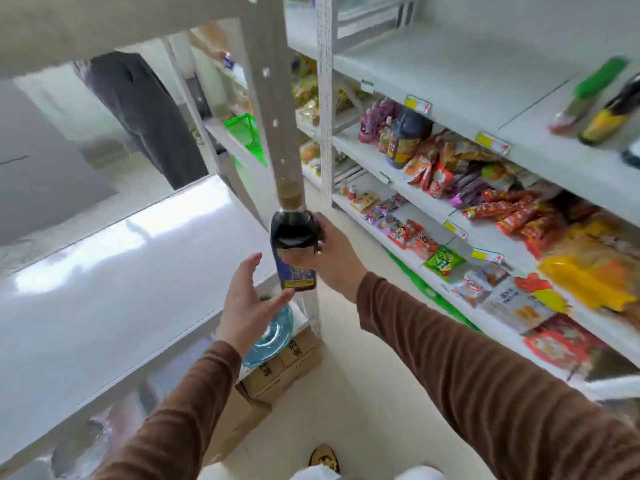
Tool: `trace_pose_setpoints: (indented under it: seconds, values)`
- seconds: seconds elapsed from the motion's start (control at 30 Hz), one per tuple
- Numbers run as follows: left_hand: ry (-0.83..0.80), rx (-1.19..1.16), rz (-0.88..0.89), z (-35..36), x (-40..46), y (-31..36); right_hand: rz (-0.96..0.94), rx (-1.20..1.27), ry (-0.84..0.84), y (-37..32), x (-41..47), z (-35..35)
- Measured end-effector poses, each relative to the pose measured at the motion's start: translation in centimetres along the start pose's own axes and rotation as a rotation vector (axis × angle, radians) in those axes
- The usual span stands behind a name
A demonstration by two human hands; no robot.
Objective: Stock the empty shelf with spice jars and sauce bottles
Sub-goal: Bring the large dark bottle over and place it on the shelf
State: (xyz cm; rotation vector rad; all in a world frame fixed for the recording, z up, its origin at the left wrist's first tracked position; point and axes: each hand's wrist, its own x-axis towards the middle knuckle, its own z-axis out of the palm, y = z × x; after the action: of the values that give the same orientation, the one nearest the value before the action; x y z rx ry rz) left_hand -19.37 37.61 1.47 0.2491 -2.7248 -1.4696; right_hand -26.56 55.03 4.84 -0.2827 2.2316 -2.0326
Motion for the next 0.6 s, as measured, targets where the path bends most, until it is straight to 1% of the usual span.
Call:
trace_pose_setpoints:
  seconds: [0.07, 0.17, 0.27, 0.37, 0.5, 0.6]
  values:
    - [-0.087, 0.009, 0.048, 3.7, 0.1, 2.7, 0.011, -0.024, 0.098, -0.4, -2.0, -5.0]
    - [-0.216, 0.048, 0.176, 10.2, 0.5, 7.8, 0.035, -0.049, 0.239, -0.7, -5.2, -13.7]
    - [-0.336, 0.082, 0.315, 17.5, 0.9, 14.1, 0.063, -0.054, 0.384, -0.9, -8.9, -23.0]
    - [-0.438, 0.072, 0.443, 25.4, 0.4, 21.2, 0.06, -0.115, 0.532, -1.6, -12.8, -32.5]
    - [-0.542, 0.082, 0.544, 35.3, -1.3, 30.6, 0.026, -0.184, 0.671, -2.2, -17.8, -44.6]
    - [-0.573, 0.112, 0.608, 41.7, -2.5, 36.4, 0.012, -0.196, 0.758, -2.2, -20.6, -52.5]
